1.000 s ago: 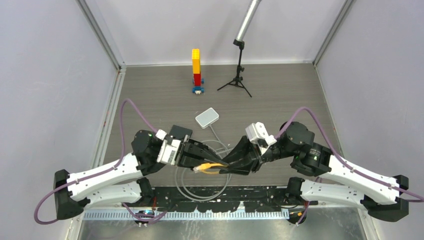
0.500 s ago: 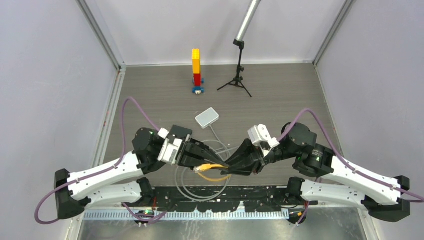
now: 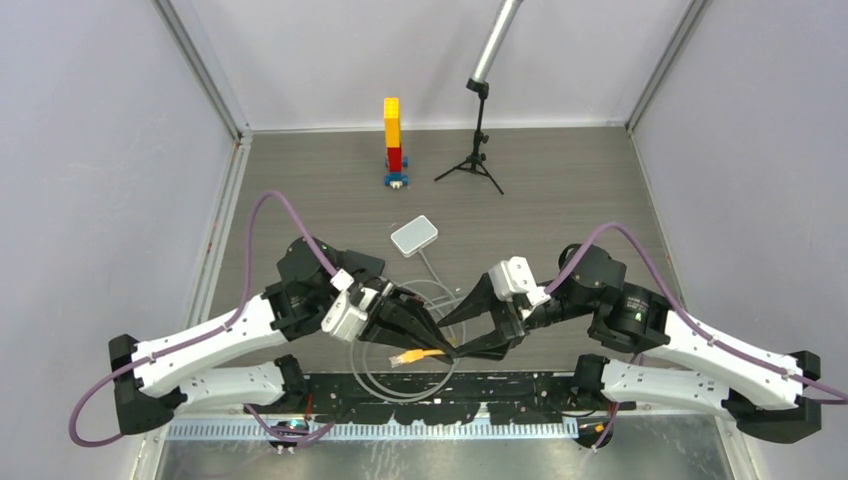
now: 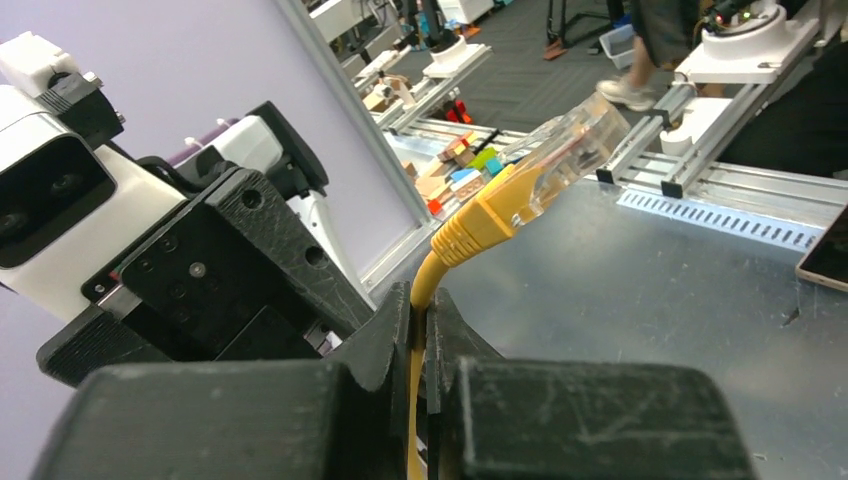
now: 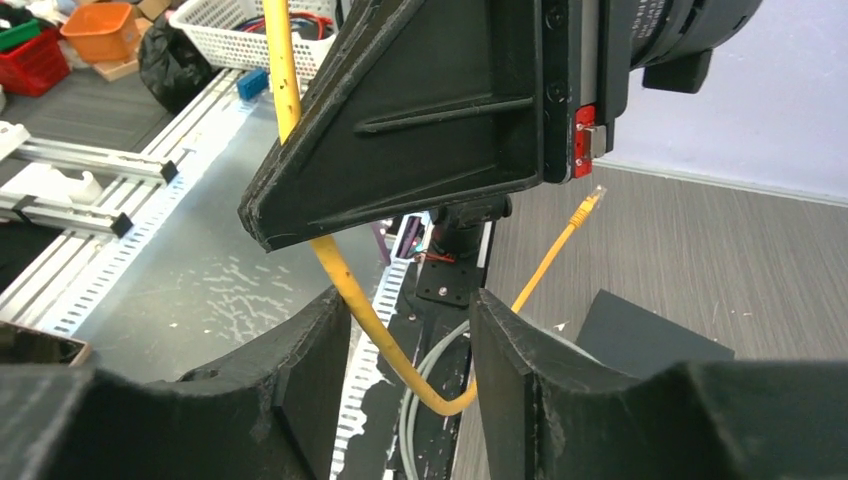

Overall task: Insert the plug into the switch port
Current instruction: Pick up the connector from the center of the board.

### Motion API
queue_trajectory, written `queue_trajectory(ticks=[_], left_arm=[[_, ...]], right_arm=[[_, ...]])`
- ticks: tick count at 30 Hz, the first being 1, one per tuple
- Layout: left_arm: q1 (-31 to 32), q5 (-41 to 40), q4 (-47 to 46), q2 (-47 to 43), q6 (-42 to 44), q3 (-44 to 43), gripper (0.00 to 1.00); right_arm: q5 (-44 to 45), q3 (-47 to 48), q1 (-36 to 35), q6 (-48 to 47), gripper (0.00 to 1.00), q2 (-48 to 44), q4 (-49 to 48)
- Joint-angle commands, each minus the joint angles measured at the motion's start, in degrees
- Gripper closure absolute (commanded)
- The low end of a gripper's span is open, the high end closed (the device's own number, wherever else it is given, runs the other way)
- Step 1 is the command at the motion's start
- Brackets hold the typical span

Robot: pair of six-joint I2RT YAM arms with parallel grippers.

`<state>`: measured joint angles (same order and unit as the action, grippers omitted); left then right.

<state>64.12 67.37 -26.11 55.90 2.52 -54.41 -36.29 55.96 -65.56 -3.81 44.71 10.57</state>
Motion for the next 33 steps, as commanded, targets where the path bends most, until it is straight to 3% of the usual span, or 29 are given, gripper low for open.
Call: queue_trajectory(ticks=[1, 6, 10, 15, 24, 33], left_arm=[[0.79, 6.89, 2.92, 0.41, 1.25, -2.53, 1.0], [0.83, 2.93, 3.51, -0.42, 1.42, -1.42, 0.95], [0.8, -7.03, 3.55, -3.61, 2.91, 1.83, 0.81], [0.81, -22.11, -1.43, -9.14, 2.82, 8.18, 0.55], [0.82, -35.95, -9.33, -12.67, -0.26, 14.17, 0.47], [0.83, -56.74, -18.91, -16.91, -5.12, 20.99, 0.42]], right_arm=[[1.07, 2.9, 0.52, -1.94, 0.54, 0.52, -0.98], [1.08, 2.93, 0.53, -1.3, 0.98, 0.05, -1.47], [6.33, 1.69, 0.54, 0.03, 1.0, -2.04, -2.7], [13.13, -0.71, 0.55, 0.74, 1.0, -5.74, -3.69], [18.96, -2.87, 0.56, -0.65, 1.0, -8.32, -4.55], [24.09, -3.22, 0.59, -7.34, 1.0, -8.94, -1.44]])
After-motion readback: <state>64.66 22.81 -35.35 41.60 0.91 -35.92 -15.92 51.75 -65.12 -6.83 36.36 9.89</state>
